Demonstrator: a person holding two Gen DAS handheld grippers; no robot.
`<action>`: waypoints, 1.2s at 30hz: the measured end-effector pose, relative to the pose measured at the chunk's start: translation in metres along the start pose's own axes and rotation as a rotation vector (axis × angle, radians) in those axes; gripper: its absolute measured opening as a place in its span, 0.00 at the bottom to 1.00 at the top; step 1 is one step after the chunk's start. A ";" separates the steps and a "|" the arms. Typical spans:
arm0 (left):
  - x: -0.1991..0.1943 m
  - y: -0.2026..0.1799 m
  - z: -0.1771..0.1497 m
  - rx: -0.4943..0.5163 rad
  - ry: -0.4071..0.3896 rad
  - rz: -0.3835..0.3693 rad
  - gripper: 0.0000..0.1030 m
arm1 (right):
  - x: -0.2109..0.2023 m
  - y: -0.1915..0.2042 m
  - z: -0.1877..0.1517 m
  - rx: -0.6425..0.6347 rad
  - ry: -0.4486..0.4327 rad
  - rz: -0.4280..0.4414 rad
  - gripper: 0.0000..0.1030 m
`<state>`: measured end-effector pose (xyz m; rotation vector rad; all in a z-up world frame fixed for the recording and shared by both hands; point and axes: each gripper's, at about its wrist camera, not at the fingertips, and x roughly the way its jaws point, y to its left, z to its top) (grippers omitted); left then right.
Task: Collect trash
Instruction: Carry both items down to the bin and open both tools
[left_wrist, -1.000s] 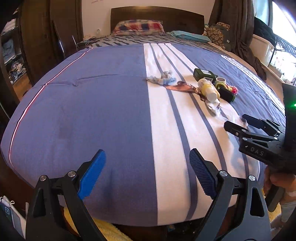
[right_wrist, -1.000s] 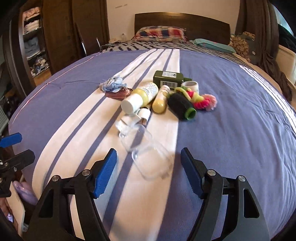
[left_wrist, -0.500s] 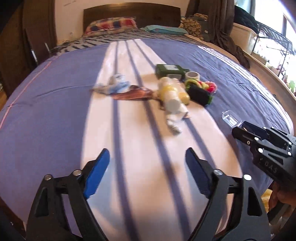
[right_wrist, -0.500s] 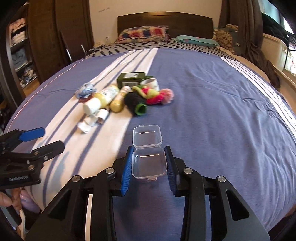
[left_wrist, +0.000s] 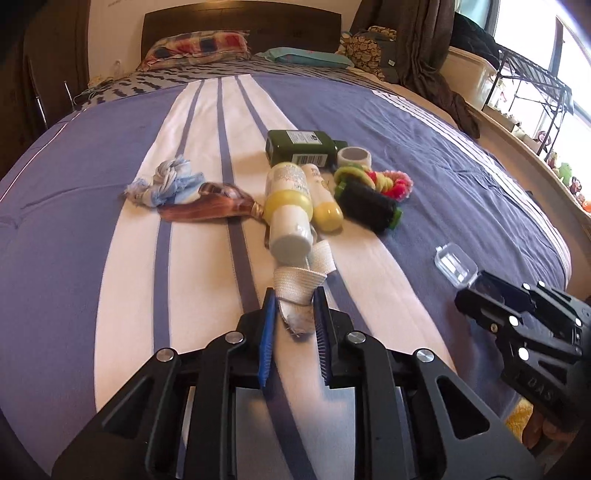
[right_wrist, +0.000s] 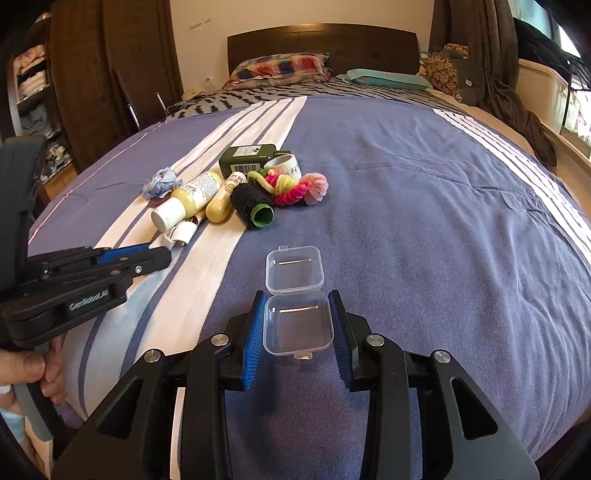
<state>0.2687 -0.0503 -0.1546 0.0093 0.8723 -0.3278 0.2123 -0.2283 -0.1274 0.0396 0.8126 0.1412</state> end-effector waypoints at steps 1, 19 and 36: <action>-0.004 0.000 -0.004 0.002 0.000 0.000 0.18 | -0.002 0.002 -0.001 -0.001 0.000 0.001 0.33; -0.136 -0.012 -0.097 -0.021 -0.103 0.005 0.18 | -0.102 0.038 -0.052 0.027 -0.085 0.041 0.33; -0.105 -0.025 -0.212 -0.044 0.136 -0.018 0.18 | -0.092 0.059 -0.159 0.018 0.163 0.128 0.33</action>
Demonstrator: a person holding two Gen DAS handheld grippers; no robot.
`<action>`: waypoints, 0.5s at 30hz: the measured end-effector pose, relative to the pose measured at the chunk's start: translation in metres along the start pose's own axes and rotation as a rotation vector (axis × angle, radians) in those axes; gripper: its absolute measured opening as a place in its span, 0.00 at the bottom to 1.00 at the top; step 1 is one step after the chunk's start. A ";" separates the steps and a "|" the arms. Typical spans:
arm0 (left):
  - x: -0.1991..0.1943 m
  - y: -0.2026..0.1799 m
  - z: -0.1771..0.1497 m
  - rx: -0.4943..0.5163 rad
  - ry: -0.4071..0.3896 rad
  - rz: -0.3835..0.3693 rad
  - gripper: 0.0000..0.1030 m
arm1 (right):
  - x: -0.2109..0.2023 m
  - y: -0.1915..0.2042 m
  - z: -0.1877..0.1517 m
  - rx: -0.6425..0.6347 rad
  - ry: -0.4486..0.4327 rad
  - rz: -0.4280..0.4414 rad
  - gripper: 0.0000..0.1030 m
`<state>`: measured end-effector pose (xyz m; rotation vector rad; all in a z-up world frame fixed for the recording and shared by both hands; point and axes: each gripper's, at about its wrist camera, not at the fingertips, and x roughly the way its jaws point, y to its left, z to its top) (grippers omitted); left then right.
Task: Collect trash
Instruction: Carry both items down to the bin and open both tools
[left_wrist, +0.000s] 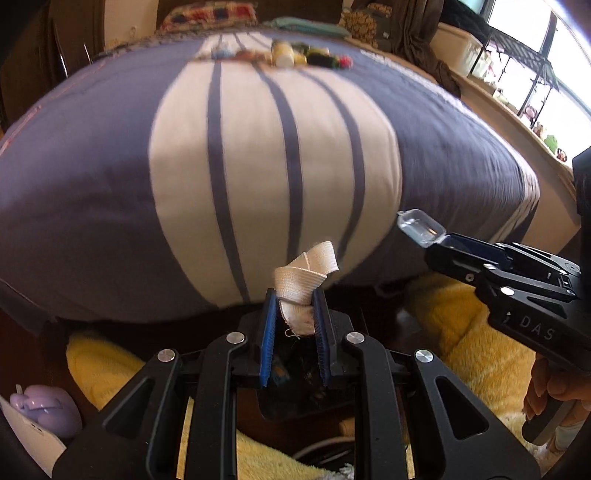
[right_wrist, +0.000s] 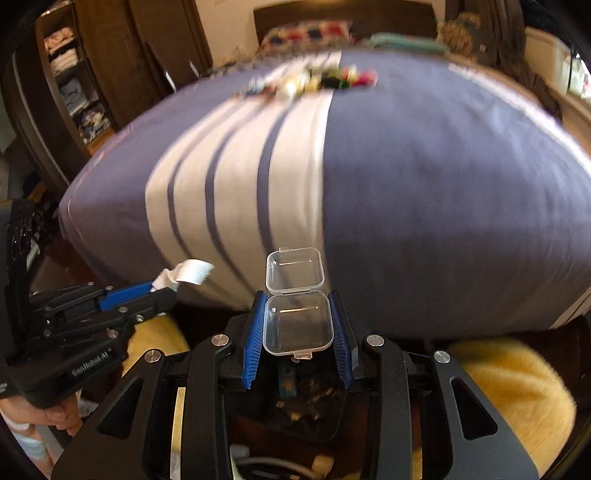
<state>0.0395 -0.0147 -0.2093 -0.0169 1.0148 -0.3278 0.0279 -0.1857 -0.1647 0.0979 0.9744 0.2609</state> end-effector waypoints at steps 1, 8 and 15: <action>0.006 0.000 -0.005 0.000 0.018 0.003 0.18 | 0.008 -0.001 -0.006 0.010 0.031 0.012 0.33; 0.054 -0.009 -0.034 0.017 0.155 -0.004 0.18 | 0.050 -0.007 -0.035 0.045 0.155 0.010 0.33; 0.089 -0.007 -0.046 0.001 0.253 -0.035 0.18 | 0.078 -0.011 -0.051 0.064 0.231 -0.009 0.33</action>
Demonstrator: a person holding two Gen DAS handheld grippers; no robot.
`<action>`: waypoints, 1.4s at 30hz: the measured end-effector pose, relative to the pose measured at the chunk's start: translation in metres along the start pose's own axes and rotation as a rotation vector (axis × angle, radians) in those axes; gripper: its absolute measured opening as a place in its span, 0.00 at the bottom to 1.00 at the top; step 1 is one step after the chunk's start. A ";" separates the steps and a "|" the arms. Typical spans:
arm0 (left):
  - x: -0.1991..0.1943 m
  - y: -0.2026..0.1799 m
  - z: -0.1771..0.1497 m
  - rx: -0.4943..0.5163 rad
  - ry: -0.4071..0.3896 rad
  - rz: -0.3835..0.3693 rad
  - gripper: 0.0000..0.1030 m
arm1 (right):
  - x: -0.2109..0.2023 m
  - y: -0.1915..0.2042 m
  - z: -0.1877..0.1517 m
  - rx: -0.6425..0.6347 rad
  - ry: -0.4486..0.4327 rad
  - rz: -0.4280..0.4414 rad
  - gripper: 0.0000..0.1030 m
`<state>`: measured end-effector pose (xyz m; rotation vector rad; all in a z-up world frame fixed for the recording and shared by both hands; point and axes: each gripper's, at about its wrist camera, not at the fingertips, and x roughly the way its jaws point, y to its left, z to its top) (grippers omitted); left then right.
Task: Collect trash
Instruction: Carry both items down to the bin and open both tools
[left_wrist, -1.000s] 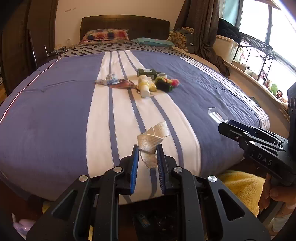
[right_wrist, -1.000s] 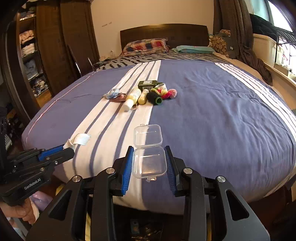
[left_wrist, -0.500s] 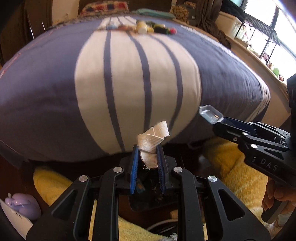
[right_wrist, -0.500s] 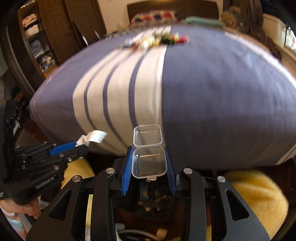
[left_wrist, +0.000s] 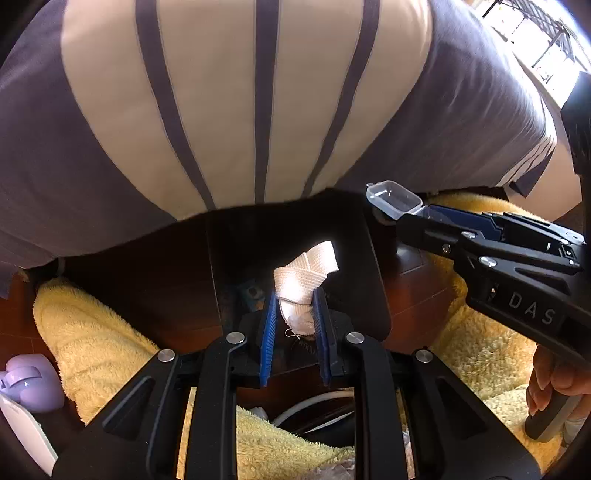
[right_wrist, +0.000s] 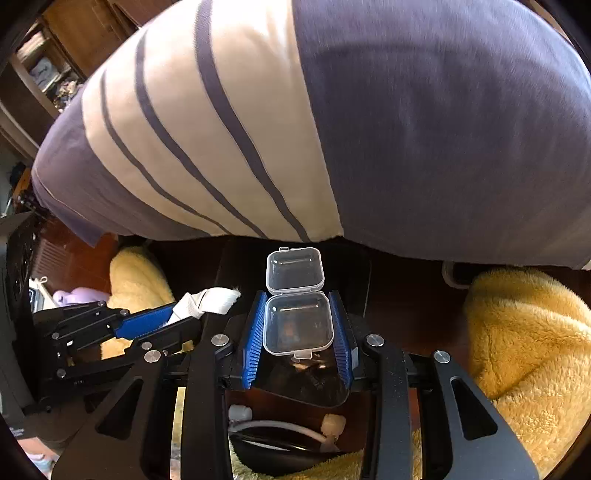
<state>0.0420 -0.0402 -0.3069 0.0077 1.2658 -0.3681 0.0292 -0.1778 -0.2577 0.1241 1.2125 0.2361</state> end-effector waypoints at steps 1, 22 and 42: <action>0.002 0.000 0.001 0.000 0.007 -0.001 0.18 | 0.003 -0.001 0.000 0.004 0.010 0.001 0.33; -0.012 0.015 0.005 -0.027 -0.012 0.044 0.62 | -0.018 -0.012 0.013 0.063 -0.065 -0.013 0.72; -0.150 0.026 0.045 -0.028 -0.367 0.161 0.90 | -0.129 -0.018 0.050 0.027 -0.371 -0.140 0.91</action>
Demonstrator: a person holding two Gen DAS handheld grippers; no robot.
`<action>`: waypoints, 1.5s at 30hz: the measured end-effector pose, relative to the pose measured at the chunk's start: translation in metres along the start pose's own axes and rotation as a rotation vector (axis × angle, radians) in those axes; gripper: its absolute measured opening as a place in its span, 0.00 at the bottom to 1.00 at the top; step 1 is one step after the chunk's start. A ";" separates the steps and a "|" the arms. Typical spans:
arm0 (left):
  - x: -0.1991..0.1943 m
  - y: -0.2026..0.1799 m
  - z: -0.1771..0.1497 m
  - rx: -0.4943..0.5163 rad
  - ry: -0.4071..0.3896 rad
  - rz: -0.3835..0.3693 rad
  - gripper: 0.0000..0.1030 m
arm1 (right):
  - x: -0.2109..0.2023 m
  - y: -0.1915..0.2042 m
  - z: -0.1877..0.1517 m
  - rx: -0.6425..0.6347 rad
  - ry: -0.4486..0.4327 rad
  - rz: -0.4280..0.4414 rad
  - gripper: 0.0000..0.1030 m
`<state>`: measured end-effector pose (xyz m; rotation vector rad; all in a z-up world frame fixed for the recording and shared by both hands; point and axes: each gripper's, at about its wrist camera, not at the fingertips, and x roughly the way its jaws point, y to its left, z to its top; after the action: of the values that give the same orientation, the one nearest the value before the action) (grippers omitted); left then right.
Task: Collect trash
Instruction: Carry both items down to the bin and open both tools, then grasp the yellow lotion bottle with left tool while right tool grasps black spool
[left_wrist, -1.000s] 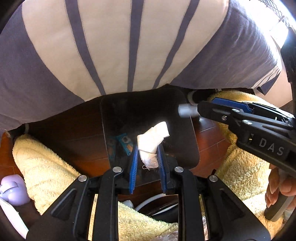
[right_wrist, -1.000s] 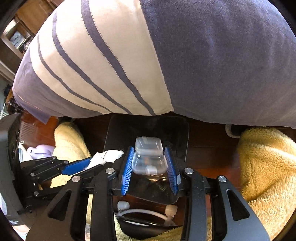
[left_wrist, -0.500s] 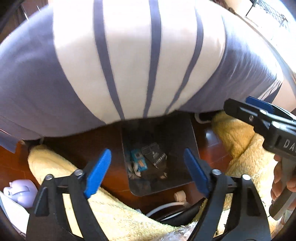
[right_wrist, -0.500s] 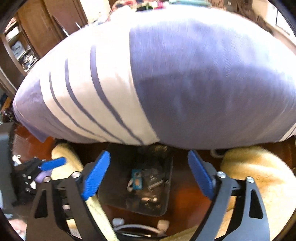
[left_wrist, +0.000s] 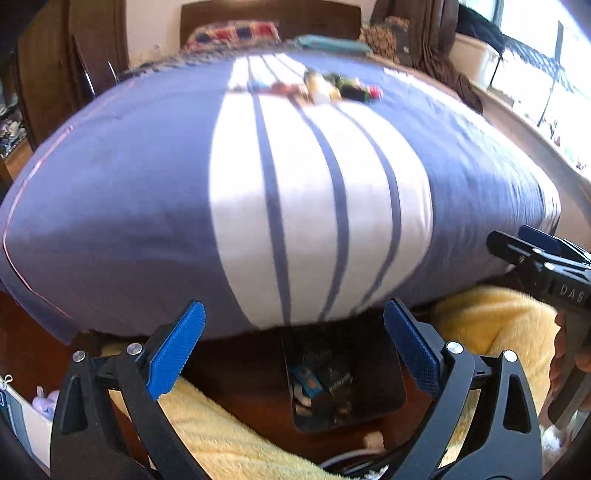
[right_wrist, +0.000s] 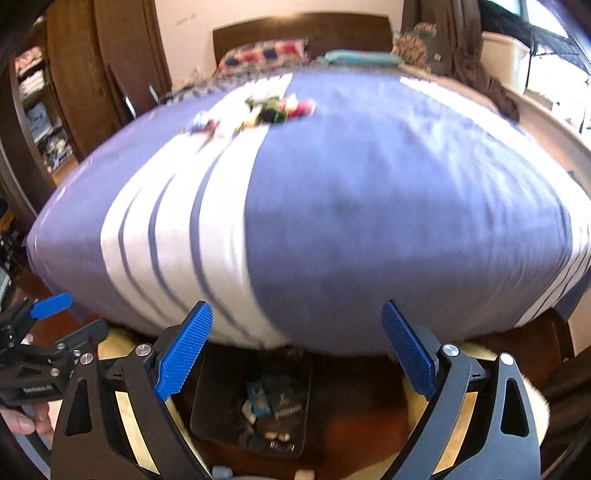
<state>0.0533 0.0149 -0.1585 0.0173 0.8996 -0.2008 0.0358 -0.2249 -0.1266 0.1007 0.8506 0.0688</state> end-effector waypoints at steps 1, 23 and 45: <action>0.000 0.002 0.006 -0.005 -0.013 0.004 0.90 | -0.001 -0.002 0.006 0.002 -0.009 -0.001 0.91; 0.056 0.027 0.152 0.009 -0.088 0.075 0.90 | 0.121 0.003 0.167 -0.081 0.037 0.075 0.55; 0.130 -0.015 0.223 0.085 -0.064 -0.041 0.69 | 0.177 0.011 0.207 -0.130 0.067 0.150 0.31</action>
<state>0.3026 -0.0436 -0.1197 0.0706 0.8276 -0.2764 0.3084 -0.2086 -0.1218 0.0399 0.9019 0.2690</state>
